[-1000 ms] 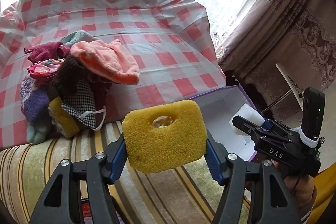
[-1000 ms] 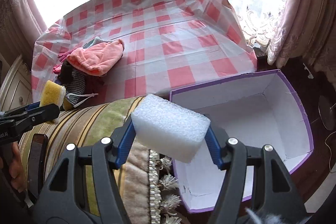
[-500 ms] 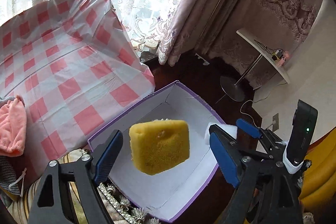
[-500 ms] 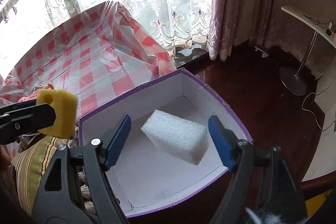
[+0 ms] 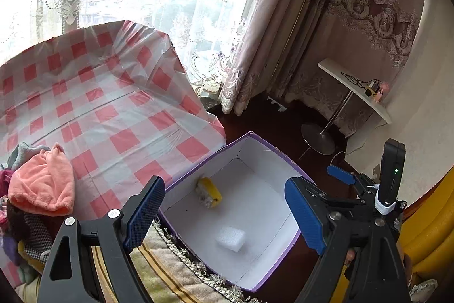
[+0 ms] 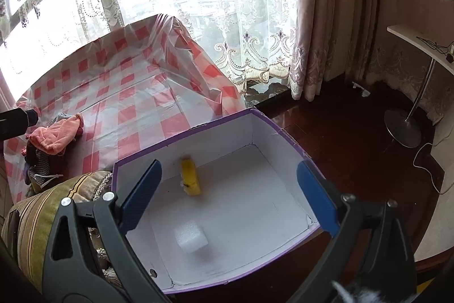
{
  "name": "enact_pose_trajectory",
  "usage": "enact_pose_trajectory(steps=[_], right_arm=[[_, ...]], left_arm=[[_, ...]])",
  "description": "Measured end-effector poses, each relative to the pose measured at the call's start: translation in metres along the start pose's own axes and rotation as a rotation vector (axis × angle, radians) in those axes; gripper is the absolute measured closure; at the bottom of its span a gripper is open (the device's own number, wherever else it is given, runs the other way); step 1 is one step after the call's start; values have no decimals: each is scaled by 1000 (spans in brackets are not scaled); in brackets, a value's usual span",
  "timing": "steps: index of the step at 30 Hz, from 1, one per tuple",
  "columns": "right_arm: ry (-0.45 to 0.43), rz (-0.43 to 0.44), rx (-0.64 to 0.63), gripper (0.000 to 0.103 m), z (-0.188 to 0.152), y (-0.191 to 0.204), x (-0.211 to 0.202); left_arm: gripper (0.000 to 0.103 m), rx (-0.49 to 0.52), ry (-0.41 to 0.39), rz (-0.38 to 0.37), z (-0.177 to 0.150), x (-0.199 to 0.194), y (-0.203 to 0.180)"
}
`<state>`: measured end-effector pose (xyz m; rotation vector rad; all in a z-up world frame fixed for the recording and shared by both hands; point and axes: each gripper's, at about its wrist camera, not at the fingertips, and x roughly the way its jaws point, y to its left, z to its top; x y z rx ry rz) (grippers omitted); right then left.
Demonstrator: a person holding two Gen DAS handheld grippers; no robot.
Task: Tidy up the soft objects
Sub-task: 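Carry both items over the purple box and open both tools to drop them, then grasp a second yellow sponge with the left tool while the right tool grasps the brown sock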
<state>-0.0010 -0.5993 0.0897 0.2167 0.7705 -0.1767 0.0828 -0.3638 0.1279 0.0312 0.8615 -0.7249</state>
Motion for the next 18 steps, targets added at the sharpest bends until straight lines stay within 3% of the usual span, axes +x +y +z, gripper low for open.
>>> enact_pose_trajectory(steps=[3,7,13,16,18], right_arm=[[-12,65,-10,6,-2,7,-5],[-12,150,-60,6,-3,27,-8],[55,198,-109,6,-8,56,3],[93,225,-132,6,-12,70,8],[115,242,-150,6,-14,82,11]], left_arm=[[16,-19,-48,20,-5,-29,22],[15,-65,-152,105,-10,-81,63],[16,-235,-248,203,-39,-144,146],[16,-324,-263,244,-65,-163,184],[22,-395,-250,272,-83,-169,208]])
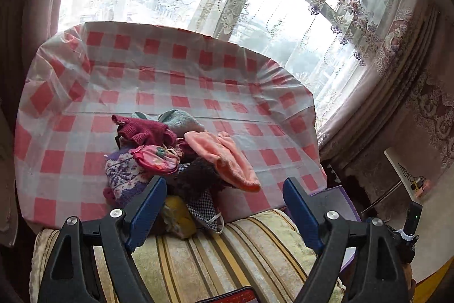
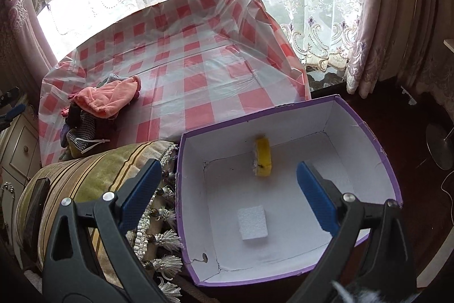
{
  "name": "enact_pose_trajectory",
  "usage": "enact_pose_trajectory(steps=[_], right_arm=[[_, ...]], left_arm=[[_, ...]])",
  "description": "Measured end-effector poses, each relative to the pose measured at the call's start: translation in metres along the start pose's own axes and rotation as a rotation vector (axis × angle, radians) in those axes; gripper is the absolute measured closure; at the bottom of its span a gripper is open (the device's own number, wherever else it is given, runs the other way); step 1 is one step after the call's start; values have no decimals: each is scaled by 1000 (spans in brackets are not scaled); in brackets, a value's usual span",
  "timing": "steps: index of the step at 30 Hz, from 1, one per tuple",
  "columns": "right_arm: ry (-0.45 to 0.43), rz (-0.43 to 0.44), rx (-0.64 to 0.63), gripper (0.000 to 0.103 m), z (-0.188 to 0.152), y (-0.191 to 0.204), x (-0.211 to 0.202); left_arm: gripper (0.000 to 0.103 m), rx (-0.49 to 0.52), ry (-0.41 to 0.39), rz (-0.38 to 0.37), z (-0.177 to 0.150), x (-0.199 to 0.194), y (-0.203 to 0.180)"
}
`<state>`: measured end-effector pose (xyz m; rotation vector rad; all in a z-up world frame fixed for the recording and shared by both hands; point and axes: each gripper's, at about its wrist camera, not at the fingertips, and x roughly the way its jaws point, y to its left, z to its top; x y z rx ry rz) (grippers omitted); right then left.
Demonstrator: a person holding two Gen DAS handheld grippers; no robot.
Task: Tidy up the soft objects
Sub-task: 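Grasp a second yellow sponge with the left tool while the right tool grasps the brown sock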
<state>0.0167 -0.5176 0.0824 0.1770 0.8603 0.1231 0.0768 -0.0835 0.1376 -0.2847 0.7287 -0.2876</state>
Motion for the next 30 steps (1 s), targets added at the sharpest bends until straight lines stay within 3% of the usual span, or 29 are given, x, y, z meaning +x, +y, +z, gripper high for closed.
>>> enact_pose_trajectory(steps=[5,13,23,27,30], right_arm=[[40,32,-76,6,4,36,11],[103,138,-209,6,9,98,28],[226,470,-474,12,9,219,52],[261,485,-545,12,8,254,73],[251,440,-574,12,10,266,85]], left_arm=[[34,-154,77,20,-20,12,59],[38,-276,237,-36,-58,56,96],[38,-326,251,-5,-75,55,130],[38,-336,239,-14,-75,52,139],[38,-352,243,-30,-76,54,143]])
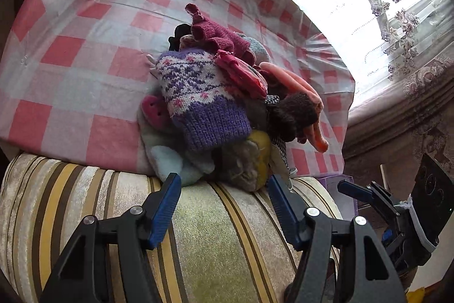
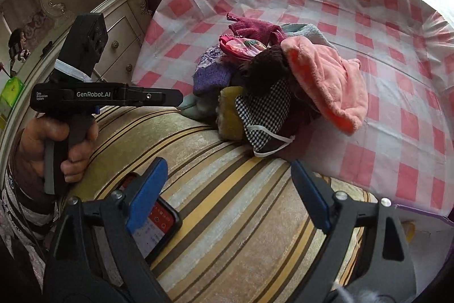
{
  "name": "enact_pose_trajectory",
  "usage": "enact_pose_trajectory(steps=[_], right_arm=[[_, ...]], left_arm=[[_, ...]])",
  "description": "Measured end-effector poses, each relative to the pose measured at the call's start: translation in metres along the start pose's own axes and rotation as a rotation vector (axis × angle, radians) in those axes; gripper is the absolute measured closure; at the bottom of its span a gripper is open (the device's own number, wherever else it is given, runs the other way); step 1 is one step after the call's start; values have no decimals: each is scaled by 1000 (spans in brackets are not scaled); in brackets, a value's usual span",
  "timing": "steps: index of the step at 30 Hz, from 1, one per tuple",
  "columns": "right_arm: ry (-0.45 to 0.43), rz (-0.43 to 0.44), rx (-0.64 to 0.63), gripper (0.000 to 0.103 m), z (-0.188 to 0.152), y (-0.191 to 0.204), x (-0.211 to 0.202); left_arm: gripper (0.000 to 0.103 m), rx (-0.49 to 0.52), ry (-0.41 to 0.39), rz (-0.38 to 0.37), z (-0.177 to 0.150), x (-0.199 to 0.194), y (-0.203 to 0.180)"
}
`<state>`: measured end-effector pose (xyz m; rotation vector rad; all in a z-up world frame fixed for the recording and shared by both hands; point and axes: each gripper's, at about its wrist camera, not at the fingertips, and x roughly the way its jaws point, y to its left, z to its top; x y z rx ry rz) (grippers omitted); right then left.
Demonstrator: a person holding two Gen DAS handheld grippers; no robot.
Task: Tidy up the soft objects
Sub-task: 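Grasp a second yellow sponge with the left tool while the right tool grasps the brown sock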
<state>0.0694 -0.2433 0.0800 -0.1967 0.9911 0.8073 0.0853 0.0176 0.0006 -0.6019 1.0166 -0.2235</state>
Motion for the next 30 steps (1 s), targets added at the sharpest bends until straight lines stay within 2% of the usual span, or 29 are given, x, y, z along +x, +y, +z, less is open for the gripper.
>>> enact_pose_trajectory(steps=[2,6,9,12,14,15,17,20,26,30], right_arm=[[9,-71,4,12,3,-6,7],[13,-133,51,12,10,-25,9],[-16,-163,66,12,19,-34,0],[-19,-167,41,12,29,-33,-1],[-17,-130,33,12,35,-29,4],[-18,-87,45,12,38,-29,6],[-18,-1,93,12,44,-30,14],[-5,41,154,13,51,-31,32],[13,124,307,21,61,-45,54],[20,157,373,32,65,-53,66]], left_arm=[[38,26,16,5,1,5,-6],[38,100,88,11,4,28,-27],[38,144,149,37,11,54,-41],[38,141,195,56,17,77,-44],[41,136,224,45,19,89,-45],[55,140,227,52,20,93,-45],[61,140,223,54,19,97,-43],[67,122,213,21,17,93,-39],[69,114,170,-23,9,73,-37],[70,98,136,-50,3,54,-32]])
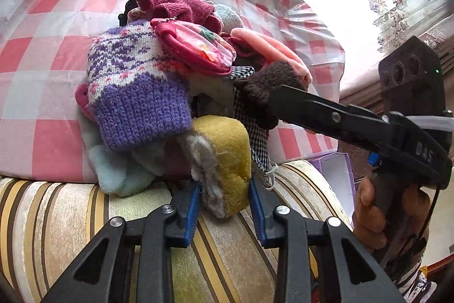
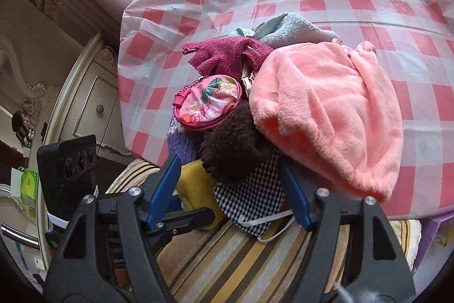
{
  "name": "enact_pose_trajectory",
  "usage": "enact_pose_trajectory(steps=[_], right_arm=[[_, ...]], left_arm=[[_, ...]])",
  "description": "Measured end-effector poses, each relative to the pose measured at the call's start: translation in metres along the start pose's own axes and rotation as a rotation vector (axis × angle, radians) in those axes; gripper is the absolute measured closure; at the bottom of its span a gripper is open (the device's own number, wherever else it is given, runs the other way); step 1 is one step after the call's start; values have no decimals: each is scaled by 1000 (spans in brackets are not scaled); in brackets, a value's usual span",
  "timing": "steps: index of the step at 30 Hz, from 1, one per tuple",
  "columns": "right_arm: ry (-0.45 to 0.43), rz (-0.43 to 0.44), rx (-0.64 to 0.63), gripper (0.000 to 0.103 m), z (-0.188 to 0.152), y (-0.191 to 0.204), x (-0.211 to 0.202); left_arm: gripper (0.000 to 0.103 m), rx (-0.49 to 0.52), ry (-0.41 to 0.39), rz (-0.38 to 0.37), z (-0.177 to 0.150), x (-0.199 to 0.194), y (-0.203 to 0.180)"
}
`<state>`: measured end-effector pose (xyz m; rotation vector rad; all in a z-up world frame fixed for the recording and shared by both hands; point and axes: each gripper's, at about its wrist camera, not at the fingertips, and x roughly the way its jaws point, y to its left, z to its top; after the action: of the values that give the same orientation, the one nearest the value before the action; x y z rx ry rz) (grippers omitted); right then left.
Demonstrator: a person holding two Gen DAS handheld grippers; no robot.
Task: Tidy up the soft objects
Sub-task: 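Grasp a second yellow sponge with the left tool while the right tool grasps the brown sock, then lower the brown sock and sponge into the box and open both tools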
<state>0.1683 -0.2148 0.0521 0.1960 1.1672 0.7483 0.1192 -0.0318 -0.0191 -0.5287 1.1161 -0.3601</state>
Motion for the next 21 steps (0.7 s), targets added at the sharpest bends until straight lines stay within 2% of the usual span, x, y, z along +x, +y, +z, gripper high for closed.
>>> enact_pose_trajectory(steps=[2,4,6,10,16,21], right_arm=[[-6,5,19,40,3,-4,4],[-10,12,24,70,3,-7,6],[-14,23,22,76,1,-8,5],[-37,54,9,77,-9,-7,-13],[-89,72,-28,77,-34,-7,-56],[-156,39,-10,77,-63,-29,-101]], left_arm=[[70,0,-19,-15,-6,-9,0],[70,-3,-32,-35,-16,-19,0],[70,-9,-53,-50,-25,-32,1],[70,-16,-102,-72,-34,-52,0],[70,-34,-131,-57,-41,-71,5],[70,-60,-170,-40,-38,-87,12]])
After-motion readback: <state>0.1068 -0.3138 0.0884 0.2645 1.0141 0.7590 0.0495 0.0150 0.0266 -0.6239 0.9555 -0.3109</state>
